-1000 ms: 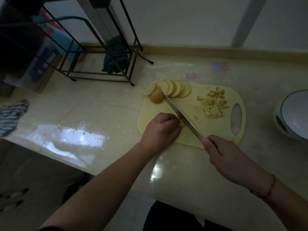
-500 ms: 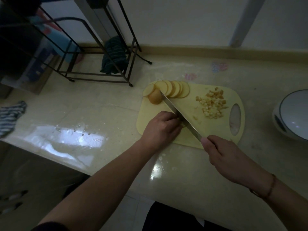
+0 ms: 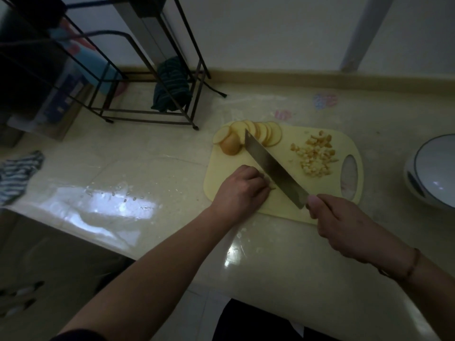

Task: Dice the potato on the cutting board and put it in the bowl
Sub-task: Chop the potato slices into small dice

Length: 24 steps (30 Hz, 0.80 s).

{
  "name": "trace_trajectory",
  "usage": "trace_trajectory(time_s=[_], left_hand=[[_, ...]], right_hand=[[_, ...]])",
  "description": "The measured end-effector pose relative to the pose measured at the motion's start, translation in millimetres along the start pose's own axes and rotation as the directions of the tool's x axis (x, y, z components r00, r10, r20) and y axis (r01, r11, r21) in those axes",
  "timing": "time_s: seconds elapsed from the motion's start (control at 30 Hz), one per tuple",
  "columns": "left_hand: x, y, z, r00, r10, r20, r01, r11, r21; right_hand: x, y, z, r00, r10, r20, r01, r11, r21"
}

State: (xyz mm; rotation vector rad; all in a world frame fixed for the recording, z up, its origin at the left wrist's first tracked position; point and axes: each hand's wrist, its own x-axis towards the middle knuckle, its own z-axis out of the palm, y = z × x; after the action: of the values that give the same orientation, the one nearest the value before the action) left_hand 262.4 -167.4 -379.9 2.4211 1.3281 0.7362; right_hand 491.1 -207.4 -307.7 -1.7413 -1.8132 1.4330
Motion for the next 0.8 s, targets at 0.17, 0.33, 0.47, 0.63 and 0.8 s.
trace_trajectory(time_s=[0.17,0.33,0.47,0.63,0.8], left_hand=[[0.3,-1.4,3.6,1.000,-0.021,0.009,0.021,1.000,0.007],[1.9,-2.5,2.8,0.999,-0.020,0.032,0.019,1.000,0.024],[1.7,-2.1,-0.6,0.999,0.009,0.050,-0.011,0.999,0.044],[-0.2,0.1,-2.6,0.999,-0.015,0.029,0.013,0.998,0.054],[-7.3,3.7,-4.0,0.998,-0.063,0.006,0.062,0.997,0.051]], right_hand=[[-1.0,0.2,2.4,1.000,0.013,-0.003,-0.013,1.000,-0.009],[3.1,2.3,4.1,1.000,-0.026,0.005,0.026,0.999,-0.027],[-3.0,12.2,-7.2,1.000,-0.027,0.008,0.027,0.998,-0.058],[-17.2,19.2,-11.7,1.000,0.007,0.015,-0.007,1.000,-0.010],[-28.9,10.3,-1.9,0.998,-0.047,-0.040,0.046,0.999,-0.004]])
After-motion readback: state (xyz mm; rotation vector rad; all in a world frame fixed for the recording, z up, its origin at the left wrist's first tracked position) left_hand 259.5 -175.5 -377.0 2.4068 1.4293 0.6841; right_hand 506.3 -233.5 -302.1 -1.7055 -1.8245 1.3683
